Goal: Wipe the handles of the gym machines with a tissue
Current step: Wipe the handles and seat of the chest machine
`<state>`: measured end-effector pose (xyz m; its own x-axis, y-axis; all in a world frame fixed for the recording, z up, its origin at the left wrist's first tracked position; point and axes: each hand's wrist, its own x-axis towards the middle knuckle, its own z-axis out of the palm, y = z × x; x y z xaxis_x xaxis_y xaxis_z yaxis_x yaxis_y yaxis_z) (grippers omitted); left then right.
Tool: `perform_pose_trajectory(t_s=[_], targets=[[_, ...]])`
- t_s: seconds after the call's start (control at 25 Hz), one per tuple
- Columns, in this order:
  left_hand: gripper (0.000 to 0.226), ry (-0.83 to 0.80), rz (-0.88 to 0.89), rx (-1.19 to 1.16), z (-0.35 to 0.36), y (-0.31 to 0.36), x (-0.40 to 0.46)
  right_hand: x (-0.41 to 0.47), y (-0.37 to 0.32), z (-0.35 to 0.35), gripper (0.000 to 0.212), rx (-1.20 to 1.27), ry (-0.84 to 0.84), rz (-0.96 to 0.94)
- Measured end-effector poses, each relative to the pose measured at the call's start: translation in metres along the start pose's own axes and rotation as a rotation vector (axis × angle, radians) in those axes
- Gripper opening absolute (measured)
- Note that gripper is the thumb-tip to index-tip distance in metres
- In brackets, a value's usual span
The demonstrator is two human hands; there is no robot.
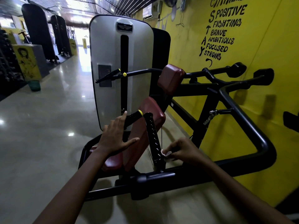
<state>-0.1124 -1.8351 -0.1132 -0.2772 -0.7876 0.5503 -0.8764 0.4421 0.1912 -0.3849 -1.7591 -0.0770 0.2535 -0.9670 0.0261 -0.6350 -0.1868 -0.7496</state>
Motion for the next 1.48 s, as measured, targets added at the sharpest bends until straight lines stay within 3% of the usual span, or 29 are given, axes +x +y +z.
perform_pose_trajectory(t_s=[0.2, 0.32, 0.52, 0.92, 1.2, 1.36, 1.48], targets=[[0.112, -0.02, -0.003, -0.008, -0.002, 0.001, -0.001, 0.057, -0.028, -0.014, 0.02, -0.053, 0.46, -0.111], [0.112, -0.025, -0.002, -0.007, -0.003, 0.001, -0.001, 0.095, -0.037, -0.002, 0.026, -0.039, 0.576, -0.097], [0.112, -0.021, 0.008, 0.015, -0.003, 0.0, 0.0, 0.109, -0.036, 0.013, 0.018, -0.028, 0.592, -0.039], [0.111, 0.029, 0.004, 0.039, 0.002, 0.001, 0.0, 0.022, -0.016, 0.028, 0.009, -0.137, 0.435, -0.038], [0.114, 0.0, -0.001, 0.013, -0.003, 0.003, 0.0, -0.011, -0.026, 0.008, 0.008, -0.059, 0.048, 0.107], [0.114, -0.028, 0.0, -0.006, -0.006, 0.004, -0.001, 0.038, -0.025, -0.007, 0.01, 0.035, 0.379, 0.101], [0.113, -0.037, -0.006, -0.013, -0.008, 0.004, 0.0, 0.084, -0.025, -0.003, 0.011, 0.116, 0.51, 0.108]])
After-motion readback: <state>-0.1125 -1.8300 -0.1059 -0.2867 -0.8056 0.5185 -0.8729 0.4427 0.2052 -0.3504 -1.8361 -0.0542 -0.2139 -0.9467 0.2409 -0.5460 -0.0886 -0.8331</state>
